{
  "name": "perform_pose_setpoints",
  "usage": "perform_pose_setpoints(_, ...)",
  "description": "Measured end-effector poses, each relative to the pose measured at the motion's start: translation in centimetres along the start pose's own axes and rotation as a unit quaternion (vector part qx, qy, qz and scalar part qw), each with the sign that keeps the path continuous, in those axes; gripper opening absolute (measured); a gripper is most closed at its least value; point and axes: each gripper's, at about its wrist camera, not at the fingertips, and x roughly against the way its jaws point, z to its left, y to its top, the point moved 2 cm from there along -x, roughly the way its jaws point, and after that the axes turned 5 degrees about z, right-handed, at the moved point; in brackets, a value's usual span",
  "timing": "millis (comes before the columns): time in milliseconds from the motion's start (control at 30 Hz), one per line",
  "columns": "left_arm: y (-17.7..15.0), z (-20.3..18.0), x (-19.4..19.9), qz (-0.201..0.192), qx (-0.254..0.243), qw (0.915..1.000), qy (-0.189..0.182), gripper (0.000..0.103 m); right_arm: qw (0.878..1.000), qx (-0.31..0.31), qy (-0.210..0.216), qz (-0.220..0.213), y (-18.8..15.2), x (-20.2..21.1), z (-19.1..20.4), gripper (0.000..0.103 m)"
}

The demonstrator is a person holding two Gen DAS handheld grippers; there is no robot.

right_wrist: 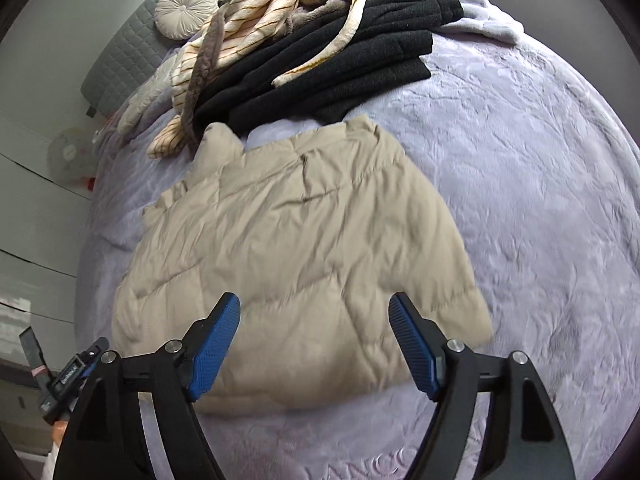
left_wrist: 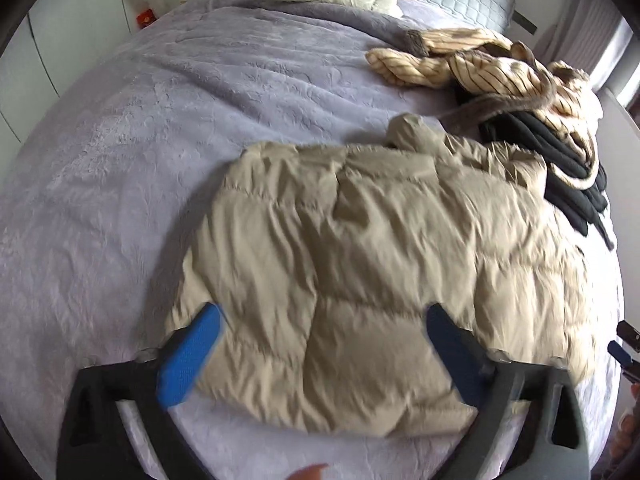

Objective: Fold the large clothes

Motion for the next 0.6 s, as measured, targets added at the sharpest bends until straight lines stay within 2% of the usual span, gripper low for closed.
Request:
perform_pose_setpoints(67,-0.8,-0.3,0.3,0.001,-0.007,1.0,0.0,0.103,1.0,-0.006,0.004,0.003,-0.9,0.3,-0.1,0.082)
perform_pose_setpoints(100,-1.2,-0.4,0.4,0.003,-0.01,0.9999,0.001,0.103,1.0,-0.009,0.005,0.007,-1.4,0.3,-0.1,0.093)
perform_pose_setpoints(167,-1.9,-0.6,0.5,0.004,-0.019,0.9998,0.006,0.103,1.0,-0.013,0.006,0.009,-2.1,0.4,-0.2,0.103)
perform_pose_setpoints(400,-4.1,-0.3,0.2,0.038,-0.017,0.9989,0.022,0.103,0.999,-0.034,0.015,0.012,-4.1,0.4,-0.6,0.103)
perform_pose_setpoints(600,-5.7,1.1,-0.9,0.071,0.005,0.9974,0.01,0.103,0.997,-0.065,0.024,0.033,-5.7,-0.2,-1.5,0.103)
